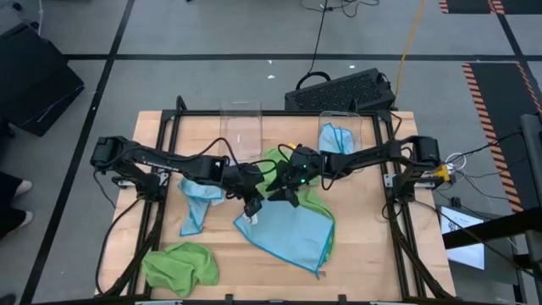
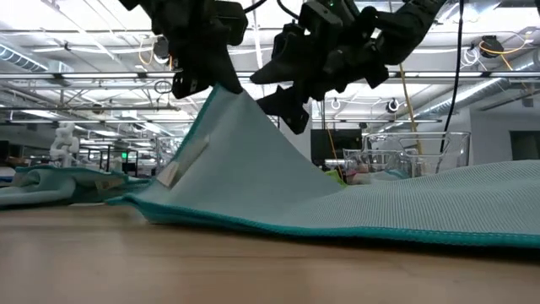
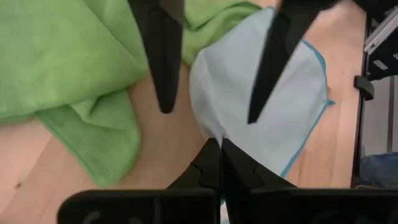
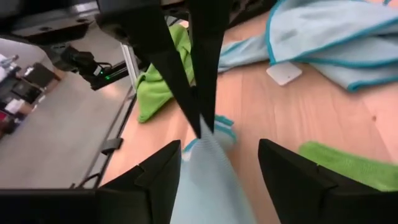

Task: Fold microfiber towels
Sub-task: Fold the right blue microfiber towel

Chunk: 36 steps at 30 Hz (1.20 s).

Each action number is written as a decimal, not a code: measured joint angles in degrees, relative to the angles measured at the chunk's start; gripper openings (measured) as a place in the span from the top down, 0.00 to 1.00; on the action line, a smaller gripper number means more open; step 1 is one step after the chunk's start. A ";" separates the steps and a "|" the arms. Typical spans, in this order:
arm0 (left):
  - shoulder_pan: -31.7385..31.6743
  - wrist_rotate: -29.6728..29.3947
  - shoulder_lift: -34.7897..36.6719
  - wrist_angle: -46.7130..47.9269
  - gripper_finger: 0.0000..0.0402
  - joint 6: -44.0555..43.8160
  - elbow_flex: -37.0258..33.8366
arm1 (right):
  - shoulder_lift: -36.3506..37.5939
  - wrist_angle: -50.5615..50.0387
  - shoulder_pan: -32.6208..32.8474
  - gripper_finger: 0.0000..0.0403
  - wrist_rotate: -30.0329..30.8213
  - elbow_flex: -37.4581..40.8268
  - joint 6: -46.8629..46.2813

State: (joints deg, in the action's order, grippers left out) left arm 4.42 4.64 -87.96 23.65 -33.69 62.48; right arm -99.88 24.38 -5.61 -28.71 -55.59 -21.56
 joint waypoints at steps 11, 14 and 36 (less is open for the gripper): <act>1.04 -2.21 0.00 -0.21 0.99 -0.14 0.00 | -2.42 1.47 0.29 0.62 -0.12 0.04 4.87; 1.10 -2.23 0.00 -0.33 0.99 -0.55 0.00 | -2.40 2.13 0.46 0.68 -0.04 0.04 5.85; 1.10 -2.34 0.00 -2.72 0.98 -1.16 0.00 | -2.40 3.82 0.48 0.98 -1.44 0.07 6.94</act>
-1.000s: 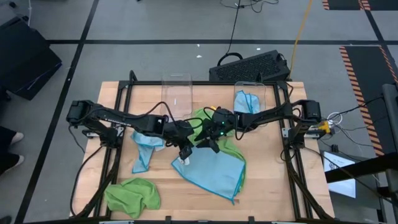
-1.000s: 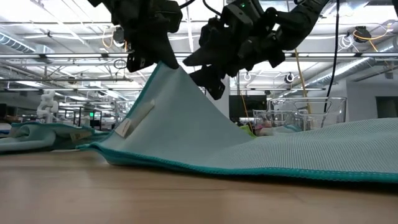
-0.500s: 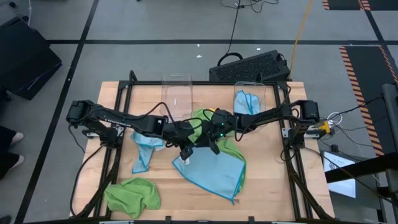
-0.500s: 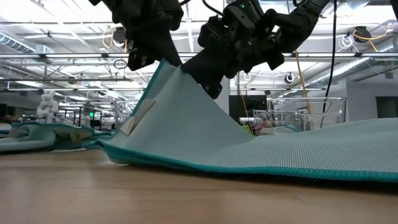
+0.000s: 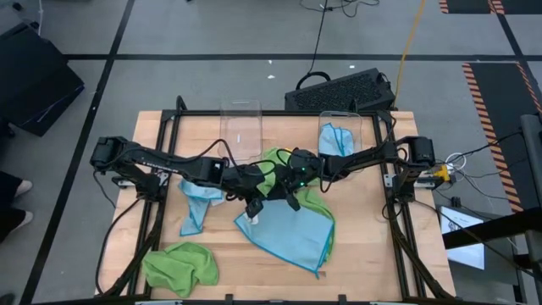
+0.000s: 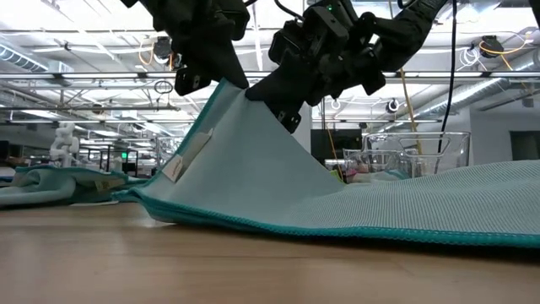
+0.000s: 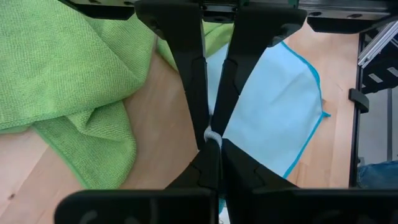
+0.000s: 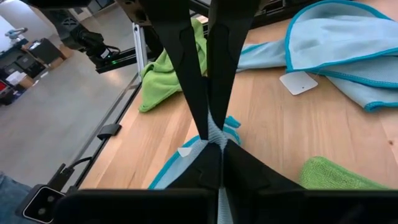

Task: Fold microfiber towels
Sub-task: Fold the right blue microfiber towel

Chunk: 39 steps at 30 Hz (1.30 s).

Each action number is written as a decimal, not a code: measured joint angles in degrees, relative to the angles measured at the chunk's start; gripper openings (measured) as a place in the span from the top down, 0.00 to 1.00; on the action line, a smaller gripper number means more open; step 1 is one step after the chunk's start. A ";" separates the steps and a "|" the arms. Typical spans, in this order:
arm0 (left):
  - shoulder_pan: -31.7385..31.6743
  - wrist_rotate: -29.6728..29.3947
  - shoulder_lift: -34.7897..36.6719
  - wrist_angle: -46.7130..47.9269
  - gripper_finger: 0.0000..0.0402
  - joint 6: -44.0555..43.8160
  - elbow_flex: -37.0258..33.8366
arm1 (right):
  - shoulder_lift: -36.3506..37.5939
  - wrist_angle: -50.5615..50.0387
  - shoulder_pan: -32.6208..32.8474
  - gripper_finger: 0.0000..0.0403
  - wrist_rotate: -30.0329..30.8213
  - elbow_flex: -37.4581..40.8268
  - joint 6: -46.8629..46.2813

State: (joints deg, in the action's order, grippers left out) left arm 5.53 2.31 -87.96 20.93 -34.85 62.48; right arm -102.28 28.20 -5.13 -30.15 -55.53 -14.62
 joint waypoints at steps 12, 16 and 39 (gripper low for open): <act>1.26 0.81 0.08 -0.05 0.98 -0.20 0.09 | 0.00 1.40 0.77 0.64 0.03 0.04 -2.08; 1.39 1.05 0.07 0.13 0.98 -0.19 0.11 | 0.01 2.59 3.04 0.55 0.24 -0.02 -2.06; 1.41 0.76 0.04 -0.78 0.98 -1.73 -0.02 | 0.02 1.79 4.87 0.98 6.63 -0.02 -2.68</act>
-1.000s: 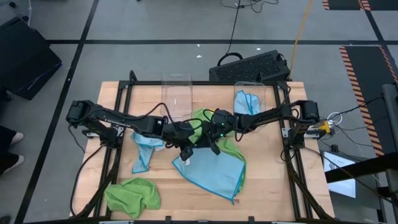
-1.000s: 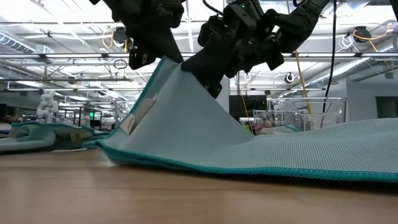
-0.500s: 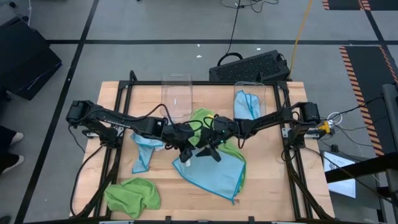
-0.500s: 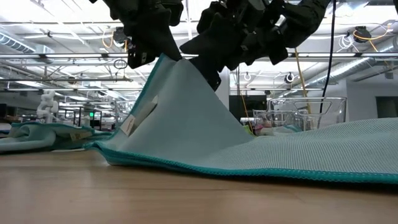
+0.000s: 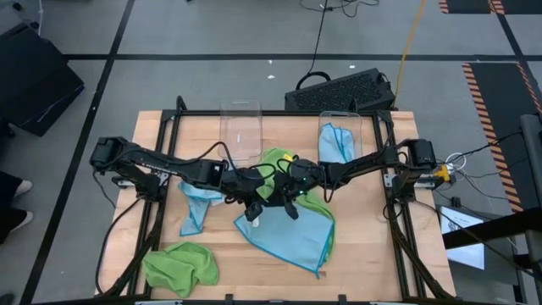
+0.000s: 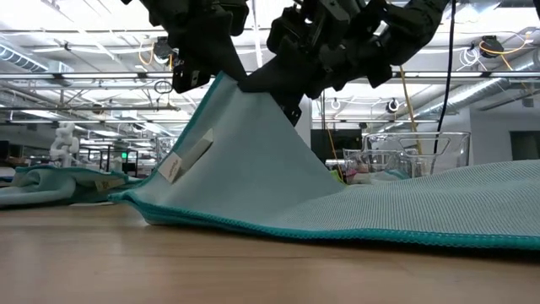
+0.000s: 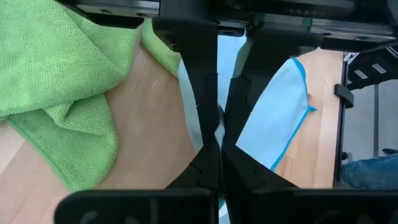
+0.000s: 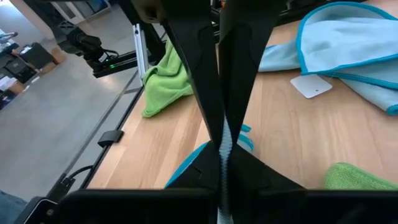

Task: Fold microfiber towels
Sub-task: Fold the right blue microfiber towel

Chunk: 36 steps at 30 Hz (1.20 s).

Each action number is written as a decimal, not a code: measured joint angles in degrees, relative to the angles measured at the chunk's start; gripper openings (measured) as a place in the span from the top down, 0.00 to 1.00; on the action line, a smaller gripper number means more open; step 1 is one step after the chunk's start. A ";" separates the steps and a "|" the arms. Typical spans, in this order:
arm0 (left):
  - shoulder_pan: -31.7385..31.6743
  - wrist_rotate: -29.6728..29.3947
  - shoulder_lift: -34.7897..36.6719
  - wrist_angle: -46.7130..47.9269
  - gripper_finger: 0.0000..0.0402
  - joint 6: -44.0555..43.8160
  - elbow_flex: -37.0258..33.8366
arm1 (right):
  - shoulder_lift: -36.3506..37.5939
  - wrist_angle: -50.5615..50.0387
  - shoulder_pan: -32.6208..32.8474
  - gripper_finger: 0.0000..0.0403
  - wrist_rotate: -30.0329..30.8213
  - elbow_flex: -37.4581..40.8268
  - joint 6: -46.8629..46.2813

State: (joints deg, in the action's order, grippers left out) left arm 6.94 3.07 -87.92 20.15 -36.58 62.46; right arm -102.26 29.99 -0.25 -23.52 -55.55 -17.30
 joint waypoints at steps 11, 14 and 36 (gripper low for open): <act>1.86 -0.83 0.00 2.05 0.81 1.58 0.04 | 0.00 -0.22 0.00 0.99 0.96 0.02 1.49; 3.13 -1.92 -0.03 7.89 0.63 1.45 0.03 | 0.00 -0.50 0.00 0.99 1.05 0.00 1.84; 5.11 -6.29 -0.02 -21.03 0.32 23.02 -23.93 | 0.00 -4.05 1.51 1.00 1.26 0.00 10.10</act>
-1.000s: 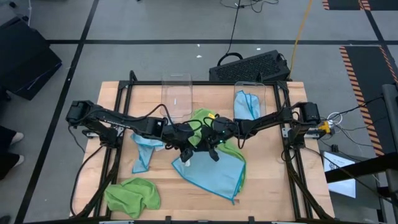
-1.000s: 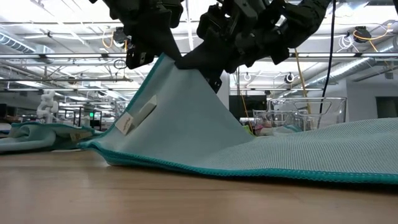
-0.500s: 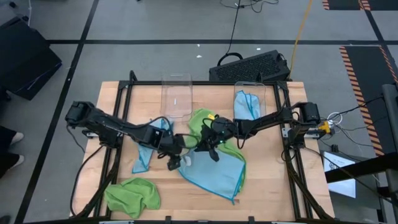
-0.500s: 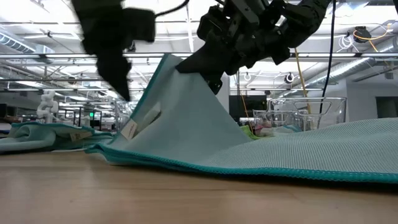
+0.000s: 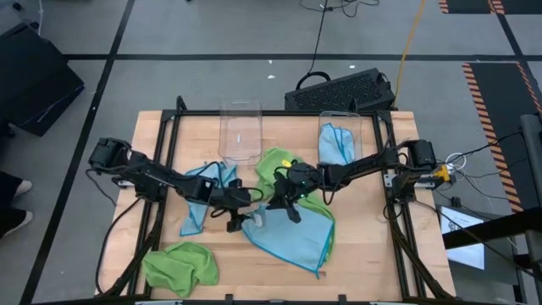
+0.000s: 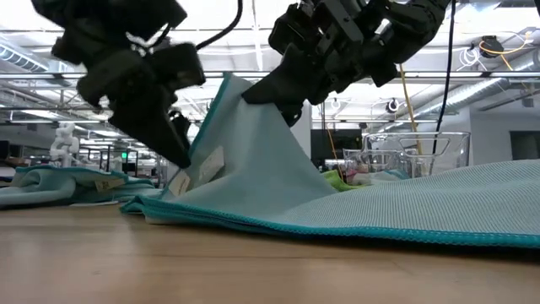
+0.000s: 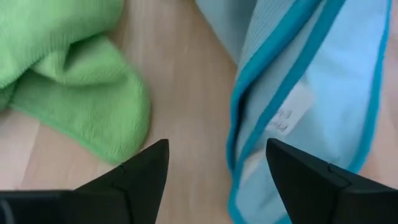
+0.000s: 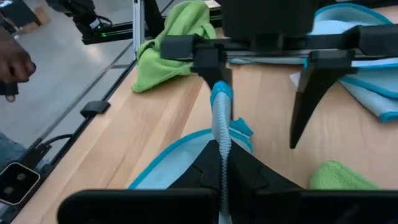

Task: Fold microfiber towels
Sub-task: Fold the right blue microfiber towel

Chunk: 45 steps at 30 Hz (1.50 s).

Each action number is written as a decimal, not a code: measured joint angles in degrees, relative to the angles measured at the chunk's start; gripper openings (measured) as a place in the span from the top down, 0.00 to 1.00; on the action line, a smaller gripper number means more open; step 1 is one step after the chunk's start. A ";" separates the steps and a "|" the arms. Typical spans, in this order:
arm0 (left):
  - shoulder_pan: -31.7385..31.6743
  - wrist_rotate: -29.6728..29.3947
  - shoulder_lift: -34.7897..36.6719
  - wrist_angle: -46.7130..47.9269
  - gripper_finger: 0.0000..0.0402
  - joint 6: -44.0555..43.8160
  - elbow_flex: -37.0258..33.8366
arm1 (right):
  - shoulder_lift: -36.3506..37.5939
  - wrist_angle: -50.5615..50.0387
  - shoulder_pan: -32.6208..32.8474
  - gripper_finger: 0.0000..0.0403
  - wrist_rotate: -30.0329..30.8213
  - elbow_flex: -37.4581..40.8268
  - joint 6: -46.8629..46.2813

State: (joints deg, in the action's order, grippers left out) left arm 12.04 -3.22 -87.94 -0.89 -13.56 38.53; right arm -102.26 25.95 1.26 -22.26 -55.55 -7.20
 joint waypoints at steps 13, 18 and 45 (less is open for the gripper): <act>-4.42 13.17 -0.01 -20.77 0.36 4.49 -13.76 | 0.00 -4.98 0.00 1.00 0.10 0.00 1.07; -5.00 13.85 -2.80 -27.28 0.42 4.46 -13.99 | 0.00 -5.17 0.00 1.00 2.95 0.00 1.01; -6.46 14.05 -10.43 -37.88 0.47 -10.80 -12.92 | 4.96 -5.87 1.36 1.00 10.50 0.02 1.21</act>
State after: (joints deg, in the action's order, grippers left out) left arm 5.58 10.84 -98.37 -38.77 -24.36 25.61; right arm -97.30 20.07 2.62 -11.75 -55.53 -5.99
